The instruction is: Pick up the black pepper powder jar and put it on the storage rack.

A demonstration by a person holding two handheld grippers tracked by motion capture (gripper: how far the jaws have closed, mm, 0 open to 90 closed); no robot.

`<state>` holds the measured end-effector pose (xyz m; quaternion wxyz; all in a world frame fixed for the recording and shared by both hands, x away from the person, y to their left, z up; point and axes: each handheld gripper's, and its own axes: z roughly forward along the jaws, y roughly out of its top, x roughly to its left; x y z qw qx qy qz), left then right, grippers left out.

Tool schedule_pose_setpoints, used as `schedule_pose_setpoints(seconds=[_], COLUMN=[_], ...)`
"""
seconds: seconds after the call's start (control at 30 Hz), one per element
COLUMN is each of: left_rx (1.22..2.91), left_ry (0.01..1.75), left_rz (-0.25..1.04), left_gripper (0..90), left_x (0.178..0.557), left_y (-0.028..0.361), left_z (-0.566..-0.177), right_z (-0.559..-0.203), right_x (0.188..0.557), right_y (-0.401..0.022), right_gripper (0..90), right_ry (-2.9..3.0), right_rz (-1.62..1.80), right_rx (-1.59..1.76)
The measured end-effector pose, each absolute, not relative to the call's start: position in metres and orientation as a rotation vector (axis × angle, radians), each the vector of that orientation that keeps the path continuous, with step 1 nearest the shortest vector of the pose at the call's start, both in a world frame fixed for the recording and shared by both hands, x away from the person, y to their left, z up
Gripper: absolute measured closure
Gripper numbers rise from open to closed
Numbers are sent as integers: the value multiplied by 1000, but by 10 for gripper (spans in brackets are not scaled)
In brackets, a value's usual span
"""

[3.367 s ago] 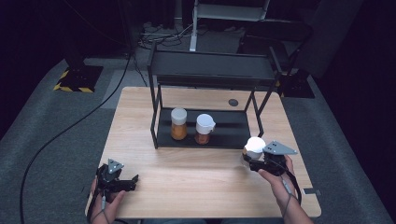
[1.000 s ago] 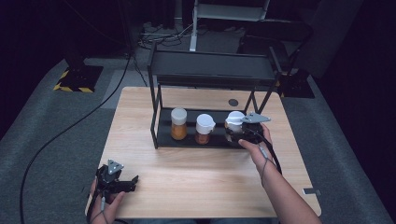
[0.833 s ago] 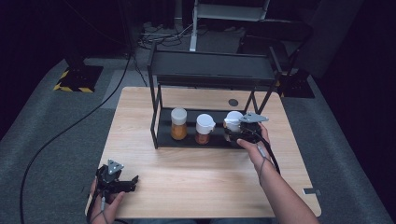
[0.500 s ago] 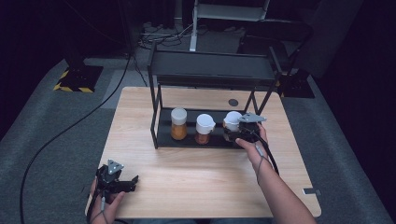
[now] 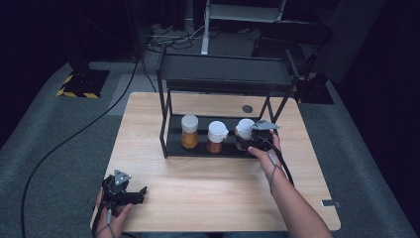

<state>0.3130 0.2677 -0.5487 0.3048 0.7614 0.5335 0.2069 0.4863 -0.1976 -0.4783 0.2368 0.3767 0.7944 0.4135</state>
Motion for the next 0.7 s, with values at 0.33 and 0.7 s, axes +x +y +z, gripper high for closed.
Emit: schedule_pose_setpoints(seconds=[0.33,0.7], left_rx=[2016,2017], left_ry=[1413,1411], left_rz=[548,549], left_gripper=[3,3], left_x=[313,313], left_y=[268,268], left_z=[-549,-549], right_z=[-485,-487], right_x=[488,488], right_y=[-197,-202], right_gripper=[304,302], right_ry=[2188,2179], right_rz=[1132,1156], right_rx=[1044,1067])
